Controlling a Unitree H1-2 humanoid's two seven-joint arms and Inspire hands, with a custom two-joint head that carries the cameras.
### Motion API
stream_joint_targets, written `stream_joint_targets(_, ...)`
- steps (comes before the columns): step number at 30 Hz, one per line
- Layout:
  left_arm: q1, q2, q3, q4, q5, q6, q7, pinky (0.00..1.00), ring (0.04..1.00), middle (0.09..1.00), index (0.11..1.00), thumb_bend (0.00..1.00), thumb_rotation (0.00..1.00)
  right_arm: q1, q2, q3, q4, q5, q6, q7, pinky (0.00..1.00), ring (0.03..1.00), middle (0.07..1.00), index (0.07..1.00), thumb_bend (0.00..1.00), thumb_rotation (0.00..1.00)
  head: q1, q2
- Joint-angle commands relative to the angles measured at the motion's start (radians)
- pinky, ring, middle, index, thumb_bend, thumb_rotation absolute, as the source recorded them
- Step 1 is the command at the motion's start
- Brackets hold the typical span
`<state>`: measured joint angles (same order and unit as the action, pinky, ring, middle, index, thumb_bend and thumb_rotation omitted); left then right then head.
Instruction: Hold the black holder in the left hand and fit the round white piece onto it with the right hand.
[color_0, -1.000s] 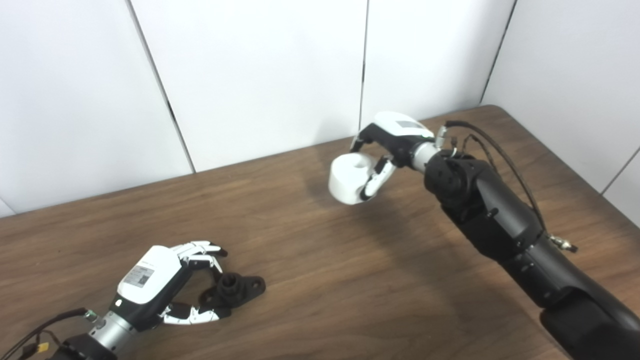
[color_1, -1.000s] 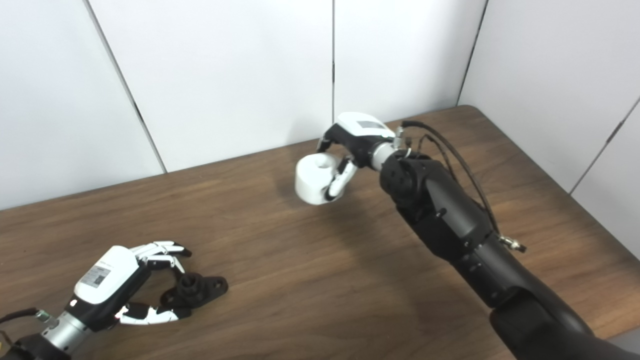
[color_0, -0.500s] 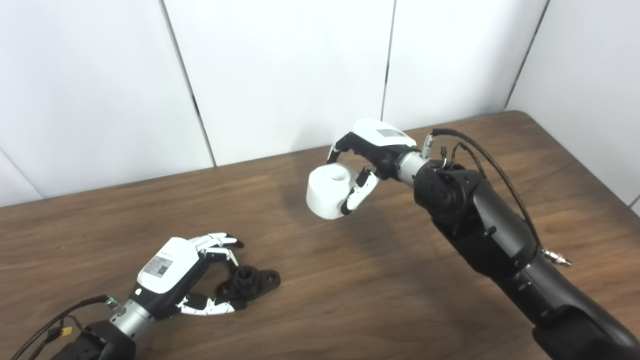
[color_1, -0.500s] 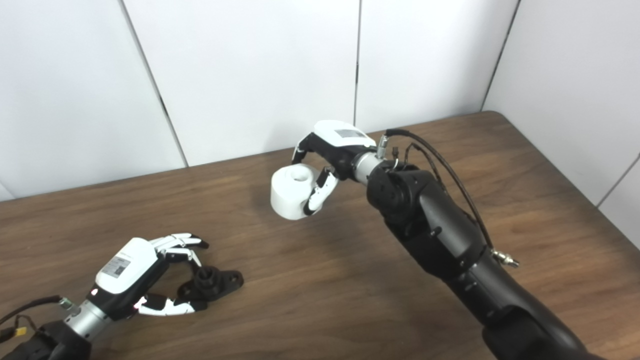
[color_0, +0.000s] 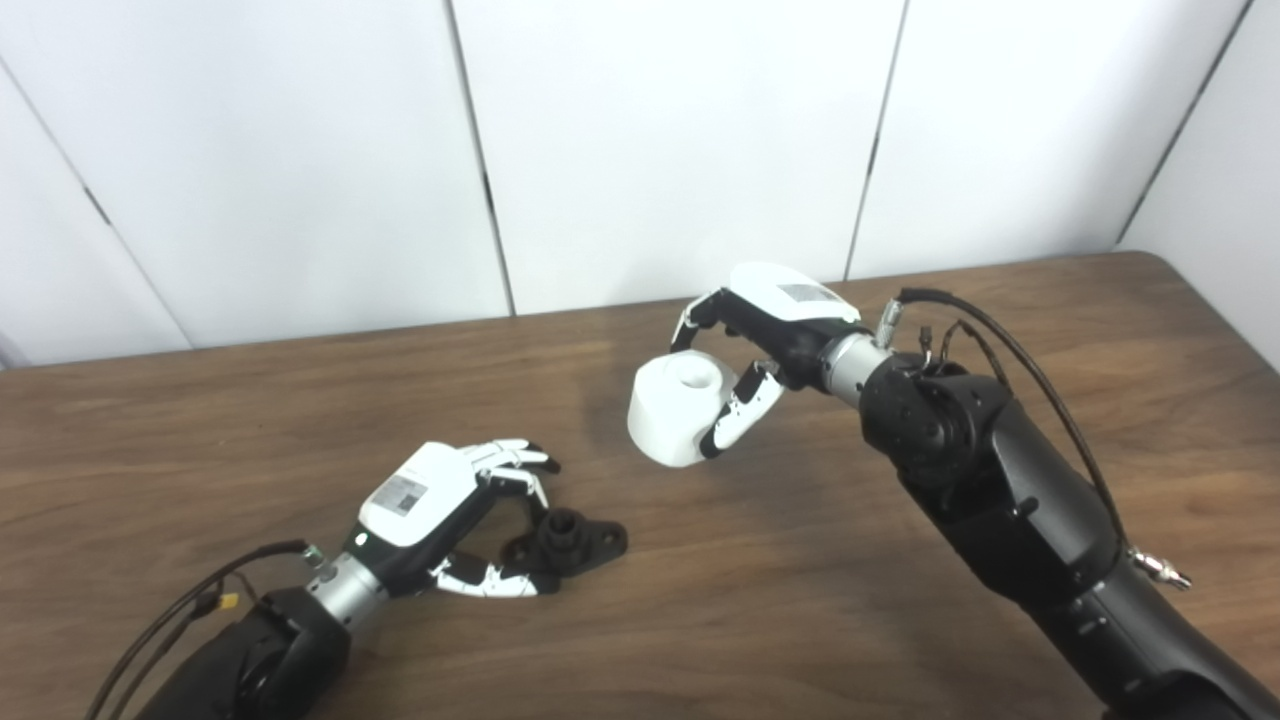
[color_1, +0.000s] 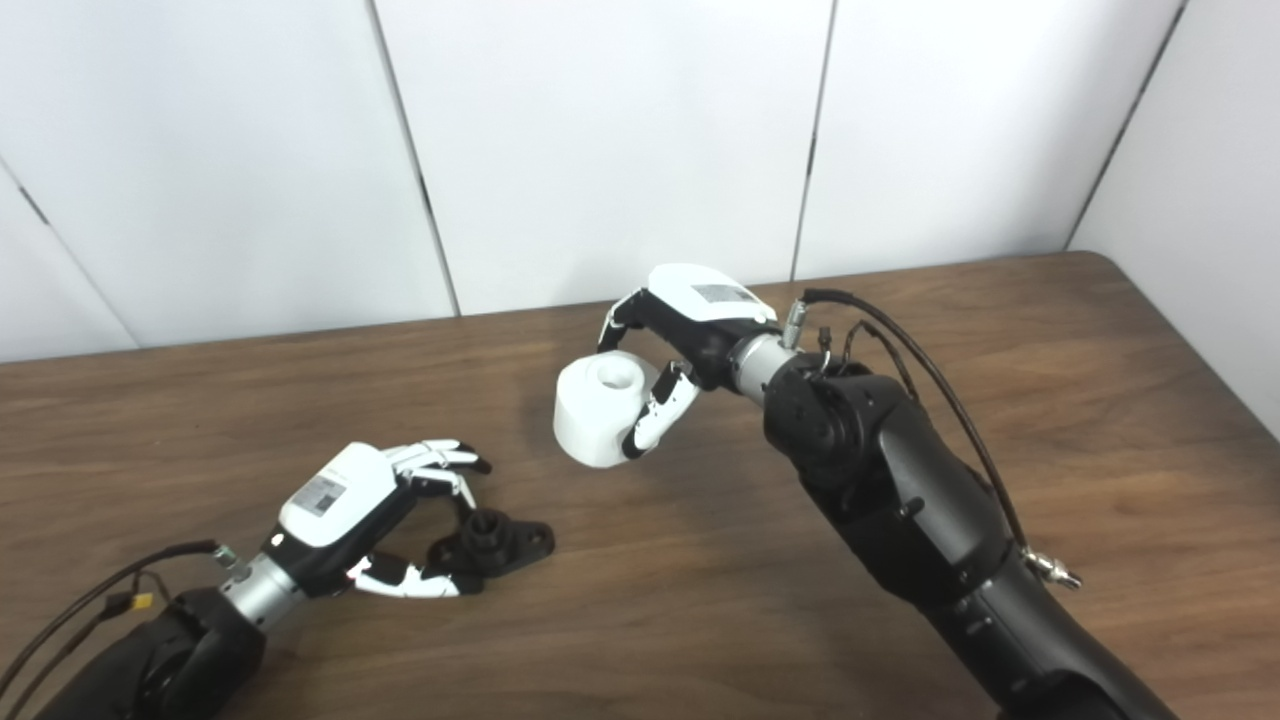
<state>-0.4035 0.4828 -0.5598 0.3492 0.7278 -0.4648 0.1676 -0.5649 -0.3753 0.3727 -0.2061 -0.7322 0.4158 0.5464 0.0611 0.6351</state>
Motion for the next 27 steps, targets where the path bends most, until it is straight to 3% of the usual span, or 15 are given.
stream_joint_targets(1, 0.003, -0.024, -0.032, 0.038, 0.085, 0.064, -0.084, 0.75, 0.853, 0.809, 0.485, 0.52, 0.07, -0.052, 0.002, -0.003, -0.036, 0.004, -0.043, -0.009, 0.74, 0.818, 0.764, 0.481, 0.52, 0.14, 0.004, 0.001)
stream_joint_targets(15, -0.026, -0.066, -0.036, 0.090, 0.116, 0.059, -0.055, 0.73, 0.854, 0.821, 0.486, 0.52, 0.07, -0.055, 0.022, 0.008, -0.018, 0.027, -0.096, -0.015, 0.73, 0.811, 0.761, 0.481, 0.52, 0.14, 0.083, -0.014)
stream_joint_targets(27, -0.033, -0.086, -0.041, 0.108, 0.134, 0.056, -0.023, 0.72, 0.849, 0.812, 0.485, 0.52, 0.07, -0.065, 0.038, 0.028, -0.035, 0.019, -0.103, -0.001, 0.72, 0.806, 0.765, 0.482, 0.52, 0.14, 0.104, -0.010)
